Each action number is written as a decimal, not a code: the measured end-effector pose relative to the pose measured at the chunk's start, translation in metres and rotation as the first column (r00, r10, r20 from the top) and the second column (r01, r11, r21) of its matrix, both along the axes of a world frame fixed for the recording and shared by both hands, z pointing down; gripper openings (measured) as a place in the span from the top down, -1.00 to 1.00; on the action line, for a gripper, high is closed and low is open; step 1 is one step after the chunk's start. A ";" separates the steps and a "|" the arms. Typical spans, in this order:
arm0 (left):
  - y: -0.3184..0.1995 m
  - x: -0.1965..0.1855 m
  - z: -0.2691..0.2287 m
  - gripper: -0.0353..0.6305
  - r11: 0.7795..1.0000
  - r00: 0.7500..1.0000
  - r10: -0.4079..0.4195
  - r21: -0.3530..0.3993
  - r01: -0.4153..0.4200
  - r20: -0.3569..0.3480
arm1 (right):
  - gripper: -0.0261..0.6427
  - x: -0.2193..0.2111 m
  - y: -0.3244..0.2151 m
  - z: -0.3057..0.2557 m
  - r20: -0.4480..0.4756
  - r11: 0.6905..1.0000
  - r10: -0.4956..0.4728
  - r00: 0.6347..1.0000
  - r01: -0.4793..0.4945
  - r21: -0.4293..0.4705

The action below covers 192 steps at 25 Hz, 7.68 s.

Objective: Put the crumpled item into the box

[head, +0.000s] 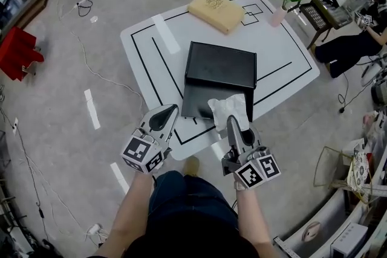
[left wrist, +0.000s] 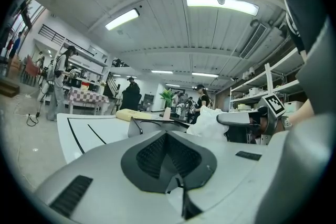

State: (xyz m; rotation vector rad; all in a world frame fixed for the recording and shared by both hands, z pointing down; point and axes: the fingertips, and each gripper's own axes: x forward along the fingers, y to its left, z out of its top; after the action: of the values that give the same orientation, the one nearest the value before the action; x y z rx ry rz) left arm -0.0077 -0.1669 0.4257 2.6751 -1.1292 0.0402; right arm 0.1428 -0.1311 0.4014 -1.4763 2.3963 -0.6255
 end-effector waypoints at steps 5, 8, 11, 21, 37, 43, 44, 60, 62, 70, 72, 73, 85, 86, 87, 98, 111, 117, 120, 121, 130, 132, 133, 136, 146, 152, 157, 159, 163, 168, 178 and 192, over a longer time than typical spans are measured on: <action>-0.006 0.002 -0.003 0.89 1.000 1.000 0.005 0.012 -0.005 -0.002 | 0.78 -0.007 -0.008 0.000 -0.034 1.000 -0.010 0.999 0.010 0.009; -0.010 0.000 -0.006 0.89 1.000 1.000 0.007 0.016 -0.007 0.006 | 0.78 -0.006 -0.013 0.002 -0.040 1.000 0.005 0.999 -0.005 -0.002; -0.014 -0.004 -0.005 0.89 1.000 1.000 0.001 0.014 -0.001 0.004 | 0.78 -0.006 -0.019 0.003 -0.046 1.000 0.028 0.999 -0.029 -0.012; -0.033 -0.002 0.005 0.89 0.999 0.999 0.041 0.003 -0.041 0.011 | 0.78 -0.007 -0.031 0.003 -0.127 0.998 0.056 0.990 -0.059 -0.021; -0.051 0.010 0.019 0.89 0.999 0.999 0.052 -0.012 -0.052 0.009 | 0.77 -0.009 -0.049 0.020 -0.166 0.982 0.146 0.975 -0.164 -0.099; -0.053 0.013 0.017 0.89 0.999 0.999 0.045 0.005 -0.045 0.004 | 0.77 -0.013 -0.055 0.031 -0.221 0.972 0.164 0.961 -0.196 -0.133; -0.052 0.013 0.018 0.89 0.999 0.999 0.043 0.002 -0.043 0.004 | 0.77 -0.013 -0.055 0.034 -0.226 0.968 0.169 0.959 -0.204 -0.142; -0.051 0.002 0.027 0.89 1.000 1.000 -0.001 -0.022 0.002 0.015 | 0.77 -0.018 -0.061 0.054 -0.307 0.943 0.133 0.943 -0.215 -0.254; -0.051 0.001 0.027 0.89 1.000 1.000 -0.004 -0.022 0.004 0.014 | 0.76 -0.019 -0.062 0.057 -0.332 0.940 0.111 0.937 -0.208 -0.270; -0.050 -0.001 0.028 0.89 1.000 1.000 -0.008 -0.025 0.009 0.014 | 0.76 -0.030 -0.064 0.065 -0.428 0.944 0.002 0.904 -0.143 -0.298; -0.049 -0.002 0.028 0.89 1.000 1.000 -0.010 -0.027 0.010 0.015 | 0.76 -0.036 -0.064 0.066 -0.437 0.947 -0.026 0.899 -0.118 -0.299; -0.049 -0.002 0.029 0.89 1.000 1.000 -0.010 -0.027 0.011 0.016 | 0.76 -0.040 -0.064 0.067 -0.444 0.947 -0.042 0.895 -0.106 -0.304; -0.050 -0.008 0.030 0.89 0.999 1.000 -0.022 -0.029 0.023 0.015 | 0.61 -0.033 -0.069 0.081 -0.554 0.930 -0.095 0.827 -0.124 -0.345; -0.050 -0.008 0.030 0.89 0.999 1.000 -0.021 -0.029 0.021 0.014 | 0.61 -0.030 -0.069 0.081 -0.565 0.930 -0.092 0.820 -0.131 -0.343; -0.050 -0.008 0.030 0.89 0.999 1.000 -0.019 -0.029 0.019 0.014 | 0.61 -0.029 -0.070 0.081 -0.574 0.930 -0.090 0.814 -0.137 -0.340; -0.050 -0.011 0.029 0.89 0.999 1.000 -0.014 -0.030 0.014 0.004 | 0.42 -0.018 -0.067 0.082 -0.648 0.933 -0.074 0.758 -0.176 -0.313; -0.050 -0.005 0.030 0.89 0.999 1.000 0.011 -0.039 -0.011 -0.008 | 0.42 0.011 -0.063 0.081 -0.690 0.922 -0.030 0.723 -0.246 -0.298; -0.050 -0.004 0.033 0.89 0.999 1.000 0.016 -0.050 -0.016 -0.012 | 0.41 0.019 -0.064 0.087 -0.709 0.906 -0.057 0.702 -0.261 -0.332; -0.052 -0.004 0.031 0.89 0.999 1.000 0.016 -0.046 -0.017 -0.017 | 0.43 0.019 -0.068 0.089 -0.711 0.900 -0.081 0.698 -0.255 -0.353; -0.052 -0.004 0.030 0.89 0.999 1.000 0.016 -0.044 -0.017 -0.016 | 0.43 0.018 -0.069 0.090 -0.712 0.899 -0.088 0.696 -0.252 -0.358; -0.061 -0.008 0.022 0.89 1.000 1.000 0.004 -0.021 -0.004 -0.013 | 0.45 0.000 -0.071 0.093 -0.696 0.900 -0.175 0.696 -0.174 -0.400; -0.063 -0.008 0.023 0.89 1.000 1.000 0.001 -0.023 -0.002 -0.016 | 0.47 -0.003 -0.073 0.095 -0.684 0.898 -0.201 0.701 -0.147 -0.414; -0.063 -0.008 0.023 0.89 1.000 1.000 0.001 -0.024 -0.002 -0.017 | 0.47 -0.005 -0.074 0.095 -0.676 0.897 -0.215 0.705 -0.132 -0.422; -0.062 -0.006 0.026 0.89 1.000 1.000 0.005 -0.031 -0.005 -0.014 | 0.50 -0.009 -0.076 0.098 -0.644 0.887 -0.254 0.721 -0.092 -0.452; -0.066 -0.011 0.026 0.89 0.999 1.000 -0.012 -0.031 0.012 -0.012 | 0.44 0.002 -0.082 0.103 -0.696 0.863 -0.341 0.633 -0.083 -0.498; -0.068 -0.013 0.029 0.89 0.999 1.000 -0.020 -0.040 0.020 -0.015 | 0.33 0.013 -0.086 0.106 -0.729 0.870 -0.325 0.602 -0.111 -0.479; -0.067 -0.013 0.030 0.89 0.999 1.000 -0.020 -0.043 0.020 -0.013 | 0.32 0.020 -0.088 0.111 -0.769 0.872 -0.340 0.541 -0.126 -0.474; -0.066 -0.012 0.031 0.89 0.999 1.000 -0.018 -0.044 0.018 -0.013 | 0.32 0.021 -0.088 0.114 -0.774 0.866 -0.357 0.522 -0.127 -0.484; -0.065 -0.013 0.033 0.89 0.999 1.000 -0.021 -0.049 0.021 -0.013 | 0.32 0.021 -0.092 0.116 -0.792 0.860 -0.389 0.470 -0.123 -0.495; -0.065 -0.015 0.035 0.89 0.998 1.000 -0.026 -0.052 0.025 -0.012 | 0.32 0.021 -0.094 0.121 -0.798 0.850 -0.421 0.432 -0.117 -0.513; -0.066 -0.017 0.036 0.89 0.998 0.999 -0.035 -0.051 0.034 -0.014 | 0.33 0.019 -0.099 0.128 -0.808 0.841 -0.460 0.369 -0.109 -0.529; -0.067 -0.015 0.038 0.89 0.998 0.999 -0.032 -0.055 0.032 -0.016 | 0.64 0.015 -0.100 0.109 -0.822 0.891 -0.383 0.422 -0.066 -0.449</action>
State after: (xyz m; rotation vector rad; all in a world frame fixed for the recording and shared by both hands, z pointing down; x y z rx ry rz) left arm -0.0226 -0.2341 0.4635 2.6042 -1.1489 0.0428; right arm 0.1574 -0.2308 0.5108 -2.1918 3.4326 -0.4364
